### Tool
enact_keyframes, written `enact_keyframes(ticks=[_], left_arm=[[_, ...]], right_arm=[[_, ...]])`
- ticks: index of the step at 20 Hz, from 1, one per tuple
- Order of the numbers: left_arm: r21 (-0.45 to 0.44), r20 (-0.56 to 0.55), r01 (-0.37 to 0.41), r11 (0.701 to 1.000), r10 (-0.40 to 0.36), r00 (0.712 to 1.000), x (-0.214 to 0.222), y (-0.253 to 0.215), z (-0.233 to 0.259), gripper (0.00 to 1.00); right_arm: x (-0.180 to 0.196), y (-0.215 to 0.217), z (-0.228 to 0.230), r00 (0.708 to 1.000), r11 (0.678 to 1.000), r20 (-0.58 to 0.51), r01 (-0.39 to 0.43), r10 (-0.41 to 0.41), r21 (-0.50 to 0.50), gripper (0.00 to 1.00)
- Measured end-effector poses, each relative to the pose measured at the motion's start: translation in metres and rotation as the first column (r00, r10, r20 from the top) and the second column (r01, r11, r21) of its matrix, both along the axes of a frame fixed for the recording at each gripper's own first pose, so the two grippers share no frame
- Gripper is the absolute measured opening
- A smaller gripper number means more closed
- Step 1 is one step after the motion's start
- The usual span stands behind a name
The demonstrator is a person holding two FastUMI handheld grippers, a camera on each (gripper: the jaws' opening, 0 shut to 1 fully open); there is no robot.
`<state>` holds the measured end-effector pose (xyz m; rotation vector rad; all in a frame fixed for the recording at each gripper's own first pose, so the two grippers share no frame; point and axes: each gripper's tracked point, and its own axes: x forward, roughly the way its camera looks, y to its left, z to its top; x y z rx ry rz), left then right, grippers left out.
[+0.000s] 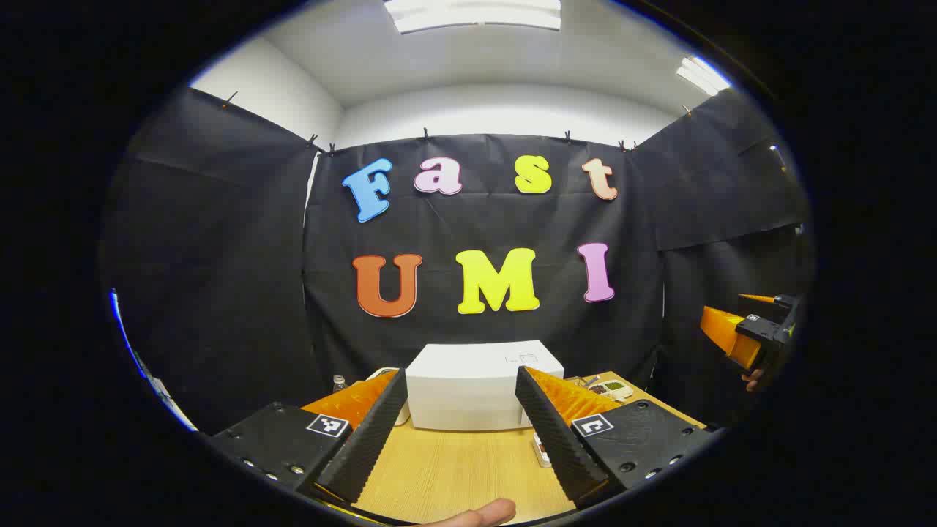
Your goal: Open the microwave oven with the left hand, put the food in, and close the microwave oven.
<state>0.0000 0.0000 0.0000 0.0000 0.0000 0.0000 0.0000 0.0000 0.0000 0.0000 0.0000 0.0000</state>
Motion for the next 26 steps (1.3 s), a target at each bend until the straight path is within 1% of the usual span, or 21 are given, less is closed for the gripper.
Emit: enact_keyframes(ticks=[5, 6, 7, 8, 9, 10, 14, 15, 16, 17, 18, 19, 20, 23, 25, 26], left_arm=[[-0.008, -0.014, 0.054, 0.998, -0.054, 0.998, -0.001, -0.017, -0.005, 0.95], [-0.008, -0.013, 0.058, 0.998, -0.059, 0.998, -0.002, -0.019, -0.005, 0.95], [-0.009, -0.012, 0.055, 0.998, -0.055, 0.998, -0.004, -0.018, -0.004, 0.95], [-0.012, -0.001, 0.053, 0.999, -0.053, 0.999, -0.007, -0.019, 0.0, 0.95], [-0.019, 0.014, 0.054, 0.998, -0.054, 0.998, -0.01, -0.02, 0.005, 0.95], [-0.031, 0.023, 0.058, 0.998, -0.057, 0.998, -0.012, -0.021, 0.007, 0.95], [-0.041, 0.05, 0.077, 0.996, -0.075, 0.996, -0.021, -0.028, 0.017, 0.95], [-0.042, 0.054, 0.075, 0.996, -0.073, 0.996, -0.021, -0.028, 0.017, 0.95], [-0.046, 0.057, 0.07, 0.996, -0.067, 0.996, -0.02, -0.027, 0.017, 0.95], [-0.054, 0.059, 0.065, 0.996, -0.062, 0.996, -0.017, -0.028, 0.016, 0.95], [-0.06, 0.057, 0.065, 0.996, -0.062, 0.996, -0.014, -0.029, 0.014, 0.95], [-0.06, 0.053, 0.067, 0.996, -0.064, 0.997, -0.011, -0.031, 0.011, 0.95], [-0.059, 0.051, 0.066, 0.996, -0.063, 0.997, -0.006, -0.031, 0.009, 0.95], [-0.062, 0.043, 0.056, 0.997, -0.053, 0.998, 0.02, -0.035, -0.002, 0.95], [-0.078, 0.032, 0.07, 0.995, -0.067, 0.997, 0.043, -0.045, -0.015, 0.94], [-0.086, 0.024, 0.075, 0.993, -0.073, 0.997, 0.055, -0.049, -0.024, 0.94]], right_arm=[[-0.004, -0.02, 0.003, 0.999, 0.999, 0.01, 0.034, -0.034, -0.001, 1.0], [-0.006, -0.025, 0.006, 0.999, 0.999, 0.023, 0.046, -0.046, -0.002, 0.95], [-0.008, -0.03, 0.011, 0.998, 0.998, 0.039, 0.055, -0.055, -0.006, 0.95], [-0.01, -0.034, 0.013, 0.997, 0.998, 0.051, 0.064, -0.063, -0.009, 1.0], [-0.012, -0.037, 0.014, 0.996, 0.998, 0.059, 0.069, -0.069, -0.008, 1.0], [-0.014, -0.037, 0.014, 0.996, 0.998, 0.061, 0.064, -0.063, -0.005, 0.94], [-0.016, -0.039, 0.009, 0.997, 0.999, 0.049, 0.051, -0.051, -0.006, 0.95], [-0.016, -0.04, 0.008, 0.998, 0.999, 0.044, 0.048, -0.048, -0.004, 1.0], [-0.015, -0.039, 0.006, 0.998, 0.999, 0.038, 0.044, -0.044, 0.0, 1.0], [-0.014, -0.039, 0.006, 0.999, 0.999, 0.036, 0.04, -0.04, 0.004, 0.95], [-0.013, -0.041, 0.003, 0.999, 0.999, 0.033, 0.04, -0.04, 0.005, 0.95], [-0.012, -0.042, 0.002, 0.999, 0.999, 0.031, 0.04, -0.04, 0.006, 1.0], [-0.011, -0.043, 0.001, 0.999, 0.999, 0.032, 0.039, -0.04, 0.007, 0.95], [-0.005, -0.048, -0.005, 0.999, 0.999, 0.025, 0.042, -0.042, 0.009, 0.95], [0.0, -0.053, -0.009, 0.999, 0.999, 0.02, 0.046, -0.046, 0.01, 0.95], [0.002, -0.054, -0.01, 0.999, 0.999, 0.021, 0.044, -0.044, 0.01, 1.0]])
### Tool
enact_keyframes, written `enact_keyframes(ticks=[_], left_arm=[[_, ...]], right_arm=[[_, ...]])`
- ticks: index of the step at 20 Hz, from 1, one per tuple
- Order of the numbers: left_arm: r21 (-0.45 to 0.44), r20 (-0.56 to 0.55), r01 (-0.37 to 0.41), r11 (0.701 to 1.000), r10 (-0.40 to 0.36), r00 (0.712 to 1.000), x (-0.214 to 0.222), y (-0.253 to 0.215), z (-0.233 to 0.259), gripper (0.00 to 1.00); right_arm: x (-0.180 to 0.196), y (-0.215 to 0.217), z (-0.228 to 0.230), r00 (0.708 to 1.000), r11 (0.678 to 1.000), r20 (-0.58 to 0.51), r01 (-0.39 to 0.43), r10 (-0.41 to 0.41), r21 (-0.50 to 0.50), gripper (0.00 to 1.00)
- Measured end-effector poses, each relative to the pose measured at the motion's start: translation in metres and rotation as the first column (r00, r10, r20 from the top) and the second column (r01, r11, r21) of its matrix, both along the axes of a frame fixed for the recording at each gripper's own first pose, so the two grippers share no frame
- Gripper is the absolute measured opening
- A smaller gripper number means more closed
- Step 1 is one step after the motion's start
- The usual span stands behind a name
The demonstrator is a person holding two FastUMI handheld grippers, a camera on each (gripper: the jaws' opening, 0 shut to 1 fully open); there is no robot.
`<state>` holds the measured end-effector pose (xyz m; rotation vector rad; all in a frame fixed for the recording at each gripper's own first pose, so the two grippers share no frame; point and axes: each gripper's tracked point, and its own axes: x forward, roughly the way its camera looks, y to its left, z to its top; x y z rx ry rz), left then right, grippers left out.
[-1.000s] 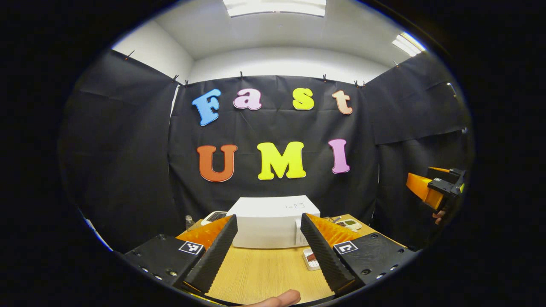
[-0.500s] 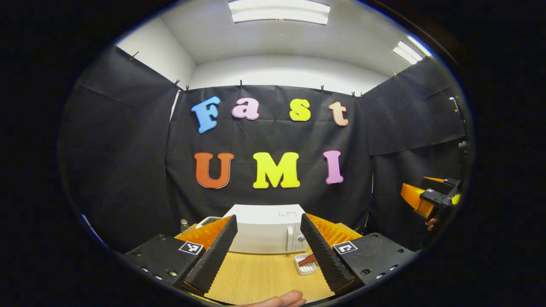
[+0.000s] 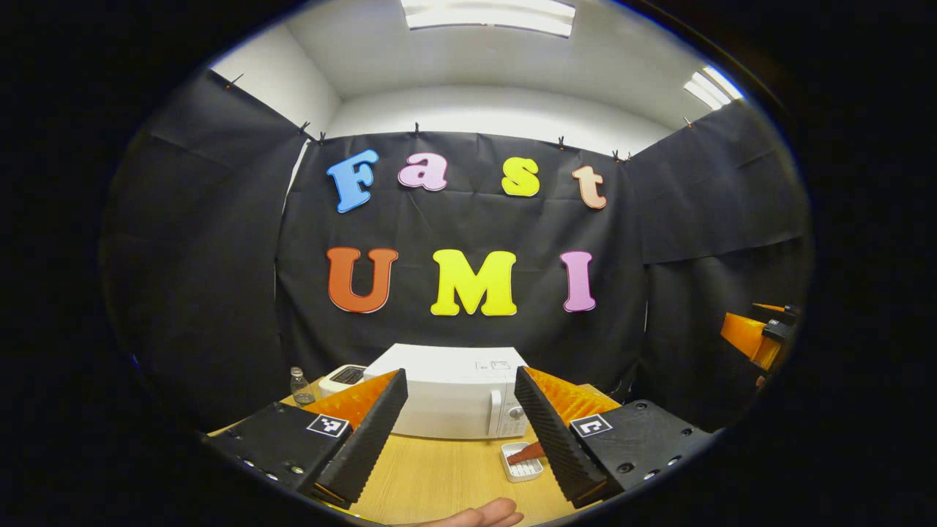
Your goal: Open the microwave oven with the left hand, put the food in, and close the microwave oven.
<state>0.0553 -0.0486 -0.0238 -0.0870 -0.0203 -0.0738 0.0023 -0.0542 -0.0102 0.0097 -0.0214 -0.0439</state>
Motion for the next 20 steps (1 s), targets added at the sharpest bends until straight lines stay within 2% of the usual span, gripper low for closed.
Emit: enact_keyframes(ticks=[1, 2, 3, 9, 12, 15, 17, 18, 19, 20], left_arm=[[-0.004, -0.007, 0.003, 1.0, -0.003, 1.0, 0.013, -0.003, -0.008, 0.94], [-0.006, -0.015, 0.006, 1.0, -0.006, 1.0, 0.028, -0.006, -0.016, 0.94], [-0.005, -0.022, 0.006, 1.0, -0.007, 1.0, 0.043, -0.01, -0.025, 0.94], [-0.01, -0.062, 0.068, 0.998, -0.069, 0.996, 0.127, -0.047, -0.088, 0.93], [0.035, -0.067, 0.09, 0.995, -0.087, 0.994, 0.161, -0.066, -0.121, 0.92], [0.081, -0.028, 0.067, 0.995, -0.065, 0.998, 0.19, -0.08, -0.143, 0.93], [0.093, -0.049, 0.075, 0.993, -0.071, 0.996, 0.207, -0.093, -0.167, 0.93], [0.086, -0.058, 0.077, 0.993, -0.072, 0.996, 0.215, -0.098, -0.177, 0.83], [0.072, -0.074, 0.086, 0.994, -0.081, 0.994, 0.223, -0.104, -0.187, 0.84], [0.056, -0.088, 0.095, 0.994, -0.089, 0.992, 0.23, -0.109, -0.197, 0.95]], right_arm=[[0.003, -0.002, -0.002, 1.0, 1.0, 0.0, 0.0, 0.0, -0.003, 1.0], [0.006, -0.005, -0.004, 1.0, 1.0, -0.001, 0.003, -0.003, -0.006, 0.95], [0.009, -0.007, -0.006, 1.0, 1.0, 0.001, 0.004, -0.004, -0.01, 1.0], [0.029, -0.009, -0.02, 1.0, 1.0, 0.001, -0.011, 0.011, -0.006, 1.0], [0.037, -0.006, -0.026, 1.0, 0.999, 0.012, -0.027, 0.028, -0.021, 1.0], [0.042, -0.012, -0.03, 0.999, 0.999, 0.027, -0.025, 0.025, -0.025, 1.0], [0.045, -0.018, -0.036, 0.999, 1.0, 0.034, -0.024, 0.024, -0.018, 1.0], [0.047, -0.023, -0.04, 0.999, 1.0, 0.032, -0.022, 0.023, -0.02, 0.94], [0.049, -0.029, -0.044, 1.0, 1.0, 0.026, -0.015, 0.016, -0.026, 0.95], [0.05, -0.035, -0.048, 1.0, 1.0, 0.024, -0.008, 0.009, -0.028, 0.94]])
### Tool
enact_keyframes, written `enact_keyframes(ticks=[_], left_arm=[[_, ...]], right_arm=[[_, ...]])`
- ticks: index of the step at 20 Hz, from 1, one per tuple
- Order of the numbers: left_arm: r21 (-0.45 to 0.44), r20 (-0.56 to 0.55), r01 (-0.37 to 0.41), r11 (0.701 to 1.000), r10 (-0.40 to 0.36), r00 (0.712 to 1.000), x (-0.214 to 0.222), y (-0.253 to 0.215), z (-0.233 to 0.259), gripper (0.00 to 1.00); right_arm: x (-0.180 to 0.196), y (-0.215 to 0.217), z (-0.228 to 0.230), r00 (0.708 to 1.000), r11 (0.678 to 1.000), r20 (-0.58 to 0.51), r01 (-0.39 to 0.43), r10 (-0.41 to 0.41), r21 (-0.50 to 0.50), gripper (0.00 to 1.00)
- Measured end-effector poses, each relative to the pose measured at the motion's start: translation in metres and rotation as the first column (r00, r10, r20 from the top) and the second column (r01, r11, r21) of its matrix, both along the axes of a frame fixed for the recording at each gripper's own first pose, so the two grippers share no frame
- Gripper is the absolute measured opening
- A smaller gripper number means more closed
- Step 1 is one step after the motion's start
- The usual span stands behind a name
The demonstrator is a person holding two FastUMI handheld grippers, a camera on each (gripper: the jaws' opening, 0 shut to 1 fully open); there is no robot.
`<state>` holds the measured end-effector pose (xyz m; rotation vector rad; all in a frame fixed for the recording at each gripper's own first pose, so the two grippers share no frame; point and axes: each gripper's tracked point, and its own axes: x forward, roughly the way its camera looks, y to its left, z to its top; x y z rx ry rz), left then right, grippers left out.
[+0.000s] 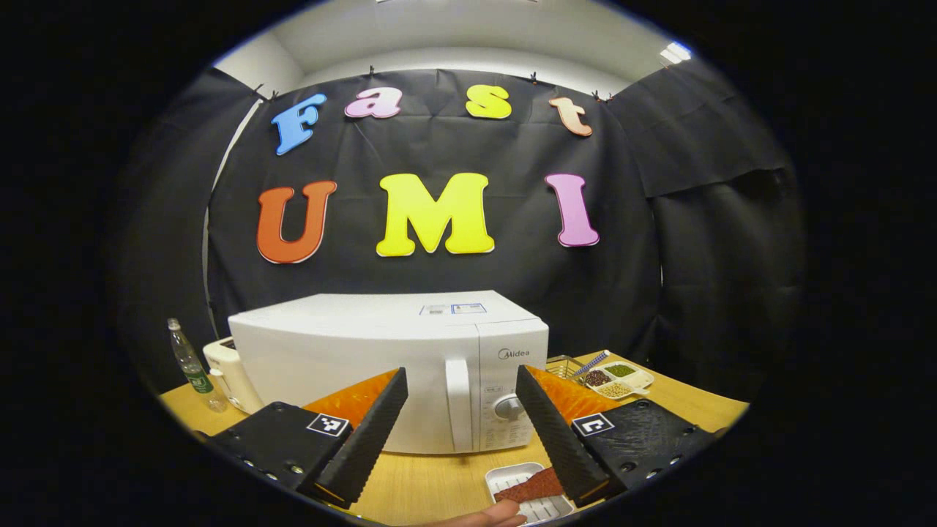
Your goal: Open the microwave oven with the left hand, put the food in, and close the microwave oven.
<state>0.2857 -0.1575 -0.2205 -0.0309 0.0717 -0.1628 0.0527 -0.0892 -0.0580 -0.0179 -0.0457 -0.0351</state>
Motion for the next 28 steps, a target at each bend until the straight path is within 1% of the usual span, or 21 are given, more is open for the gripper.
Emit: enact_keyframes(ticks=[1, 2, 4, 5, 6, 8, 11, 12, 13, 15, 16, 17, 18, 19, 20, 21, 22, 23, 25, 26, 28], left_arm=[[-0.008, -0.007, -0.006, 1.0, 0.006, 1.0, 0.008, -0.001, -0.007, 0.87], [-0.01, -0.014, -0.01, 1.0, 0.01, 1.0, 0.016, -0.003, -0.015, 0.95], [-0.009, -0.042, -0.007, 1.0, 0.006, 0.999, 0.029, -0.008, -0.033, 0.94], [0.0, -0.059, -0.006, 1.0, 0.006, 0.998, 0.034, -0.009, -0.04, 0.82], [0.009, -0.06, -0.017, 1.0, 0.017, 0.998, 0.038, -0.008, -0.045, 0.93], [-0.014, -0.07, -0.002, 1.0, 0.001, 0.998, 0.045, -0.012, -0.053, 0.91], [0.003, -0.075, 0.009, 1.0, -0.009, 0.997, 0.055, -0.012, -0.062, 0.69], [0.001, -0.095, 0.01, 1.0, -0.01, 0.995, 0.054, -0.012, -0.068, 0.69], [-0.002, -0.082, 0.016, 1.0, -0.016, 0.997, 0.055, -0.011, -0.067, 0.69], [0.008, -0.059, 0.004, 1.0, -0.003, 0.998, 0.06, -0.006, -0.062, 0.66], [0.019, -0.071, -0.035, 0.999, 0.036, 0.997, 0.059, 0.005, -0.066, 0.37], [-0.007, -0.086, -0.04, 0.999, 0.039, 0.995, 0.063, 0.003, -0.072, 0.27], [-0.036, -0.111, -0.037, 0.999, 0.033, 0.993, 0.059, 0.001, -0.074, 0.33], [-0.053, -0.119, -0.045, 0.998, 0.038, 0.992, 0.061, 0.0, -0.078, 0.32], [-0.047, -0.132, -0.05, 0.998, 0.044, 0.99, 0.057, 0.001, -0.077, 0.22], [-0.027, -0.128, -0.06, 0.998, 0.056, 0.99, 0.056, 0.0, -0.075, 0.22], [-0.009, -0.135, -0.063, 0.998, 0.062, 0.989, 0.058, 0.003, -0.078, 0.14], [-0.011, -0.134, -0.061, 0.998, 0.059, 0.989, 0.057, 0.003, -0.077, 0.14], [-0.035, -0.153, -0.051, 0.998, 0.046, 0.987, 0.056, 0.001, -0.078, 0.0], [-0.034, -0.163, -0.042, 0.999, 0.036, 0.986, 0.054, 0.001, -0.079, 0.06], [-0.044, -0.177, -0.033, 0.998, 0.025, 0.984, 0.045, 0.003, -0.078, 0.06]], right_arm=[[0.002, -0.006, -0.002, 1.0, 1.0, -0.001, 0.009, -0.009, 0.001, 1.0], [0.004, -0.012, -0.007, 1.0, 1.0, -0.005, 0.019, -0.019, 0.001, 0.94], [0.008, -0.023, -0.017, 0.999, 0.999, -0.021, 0.036, -0.036, 0.004, 0.95], [0.01, -0.029, -0.021, 0.999, 0.999, -0.027, 0.041, -0.041, 0.007, 1.0], [0.013, -0.032, -0.026, 0.998, 0.999, -0.034, 0.044, -0.044, 0.006, 1.0], [0.019, -0.04, -0.034, 0.998, 0.999, -0.049, 0.051, -0.05, 0.006, 1.0], [0.026, -0.048, -0.046, 0.996, 0.998, -0.071, 0.058, -0.057, 0.015, 1.0], [0.029, -0.05, -0.052, 0.995, 0.998, -0.081, 0.061, -0.06, 0.017, 0.95], [0.031, -0.052, -0.056, 0.994, 0.998, -0.091, 0.062, -0.06, 0.018, 1.0], [0.034, -0.054, -0.061, 0.993, 0.998, -0.102, 0.065, -0.063, 0.019, 1.0], [0.035, -0.055, -0.062, 0.992, 0.998, -0.105, 0.068, -0.065, 0.02, 1.0], [0.036, -0.054, -0.062, 0.992, 0.997, -0.106, 0.068, -0.065, 0.022, 0.95], [0.036, -0.053, -0.062, 0.992, 0.998, -0.109, 0.066, -0.063, 0.022, 1.0], [0.035, -0.051, -0.061, 0.992, 0.998, -0.11, 0.061, -0.059, 0.022, 1.0], [0.034, -0.05, -0.061, 0.992, 0.998, -0.111, 0.059, -0.057, 0.02, 1.0], [0.032, -0.051, -0.06, 0.992, 0.998, -0.111, 0.059, -0.057, 0.017, 1.0], [0.031, -0.051, -0.059, 0.992, 0.998, -0.108, 0.061, -0.059, 0.013, 1.0], [0.029, -0.052, -0.057, 0.993, 0.998, -0.104, 0.064, -0.063, 0.009, 0.95], [0.026, -0.055, -0.056, 0.992, 0.997, -0.101, 0.073, -0.072, 0.004, 1.0], [0.025, -0.056, -0.056, 0.992, 0.997, -0.101, 0.074, -0.073, 0.001, 1.0], [0.022, -0.056, -0.056, 0.992, 0.997, -0.103, 0.074, -0.074, -0.002, 1.0]])
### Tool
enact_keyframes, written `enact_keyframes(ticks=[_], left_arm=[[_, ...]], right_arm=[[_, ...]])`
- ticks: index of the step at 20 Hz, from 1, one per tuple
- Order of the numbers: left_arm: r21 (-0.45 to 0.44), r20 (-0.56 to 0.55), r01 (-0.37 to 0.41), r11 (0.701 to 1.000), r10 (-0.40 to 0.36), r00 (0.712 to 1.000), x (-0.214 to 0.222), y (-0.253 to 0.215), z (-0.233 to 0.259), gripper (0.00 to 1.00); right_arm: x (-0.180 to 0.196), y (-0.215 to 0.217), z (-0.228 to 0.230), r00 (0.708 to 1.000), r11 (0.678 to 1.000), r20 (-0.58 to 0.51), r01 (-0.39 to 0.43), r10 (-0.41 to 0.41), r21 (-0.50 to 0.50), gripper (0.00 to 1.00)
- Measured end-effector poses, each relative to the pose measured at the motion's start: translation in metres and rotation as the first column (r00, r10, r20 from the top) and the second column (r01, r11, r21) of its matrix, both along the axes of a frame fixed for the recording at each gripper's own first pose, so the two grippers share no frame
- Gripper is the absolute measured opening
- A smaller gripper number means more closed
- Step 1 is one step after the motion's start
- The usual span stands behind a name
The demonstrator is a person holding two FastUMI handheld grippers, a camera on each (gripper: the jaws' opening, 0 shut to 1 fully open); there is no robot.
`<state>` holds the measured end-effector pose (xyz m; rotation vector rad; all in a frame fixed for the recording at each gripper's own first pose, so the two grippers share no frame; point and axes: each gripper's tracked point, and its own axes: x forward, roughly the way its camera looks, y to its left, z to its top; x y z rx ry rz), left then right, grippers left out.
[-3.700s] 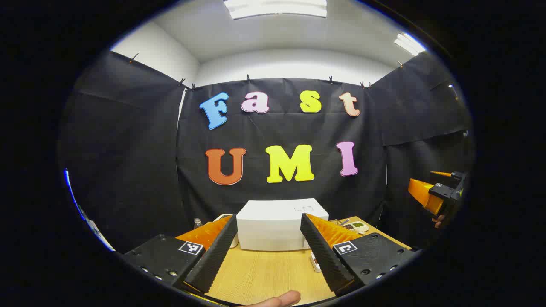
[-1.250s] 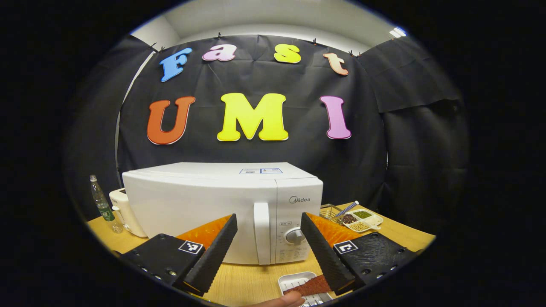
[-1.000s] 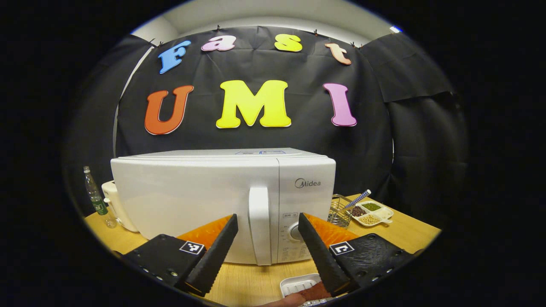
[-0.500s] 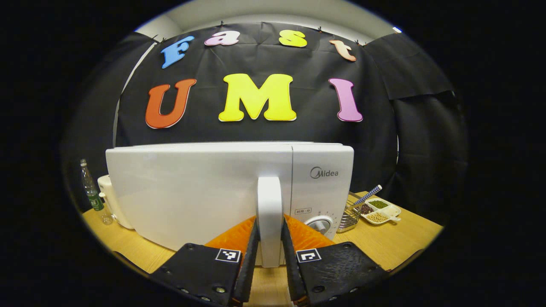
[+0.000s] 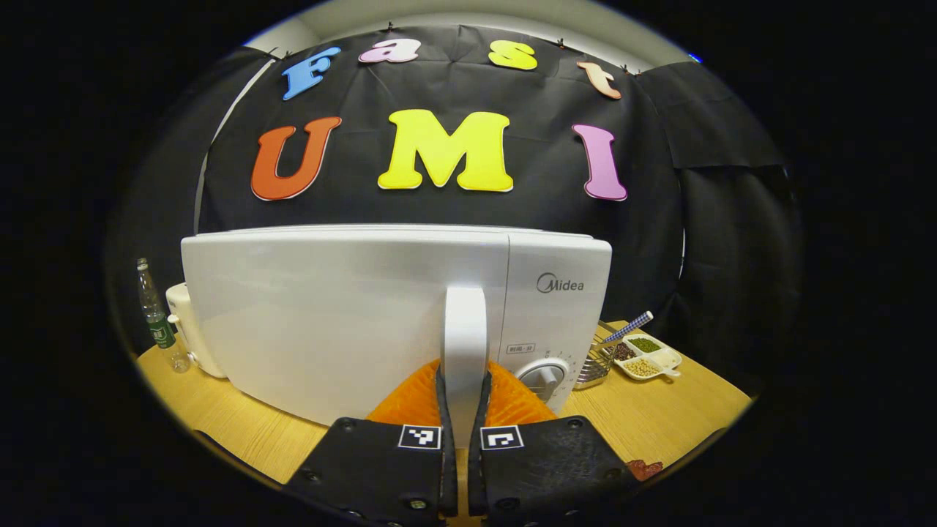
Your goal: Open the microwave oven with the left hand, put the food in, and close the microwave oven.
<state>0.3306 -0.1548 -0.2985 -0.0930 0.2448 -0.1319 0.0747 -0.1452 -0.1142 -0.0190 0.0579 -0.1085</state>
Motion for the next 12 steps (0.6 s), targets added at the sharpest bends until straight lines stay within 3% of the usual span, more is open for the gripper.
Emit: enact_keyframes(ticks=[5, 6, 7, 12], left_arm=[[-0.017, 0.027, 0.066, 0.998, -0.066, 0.997, -0.05, 0.014, 0.003, 0.05], [-0.018, 0.033, 0.077, 0.997, -0.076, 0.997, -0.062, 0.02, 0.005, 0.06], [-0.013, 0.034, 0.084, 0.996, -0.083, 0.996, -0.074, 0.026, 0.005, 0.05], [-0.004, 0.037, 0.097, 0.995, -0.097, 0.995, -0.126, 0.061, 0.006, 0.05]], right_arm=[[-0.009, 0.005, -0.002, 1.0, 1.0, -0.008, -0.01, 0.01, 0.015, 1.0], [-0.011, 0.009, -0.002, 1.0, 1.0, -0.01, -0.015, 0.016, 0.023, 0.95], [-0.014, 0.013, -0.002, 1.0, 0.999, -0.012, -0.021, 0.022, 0.031, 1.0], [-0.025, 0.034, -0.003, 0.999, 0.999, -0.023, -0.038, 0.039, 0.026, 1.0]])
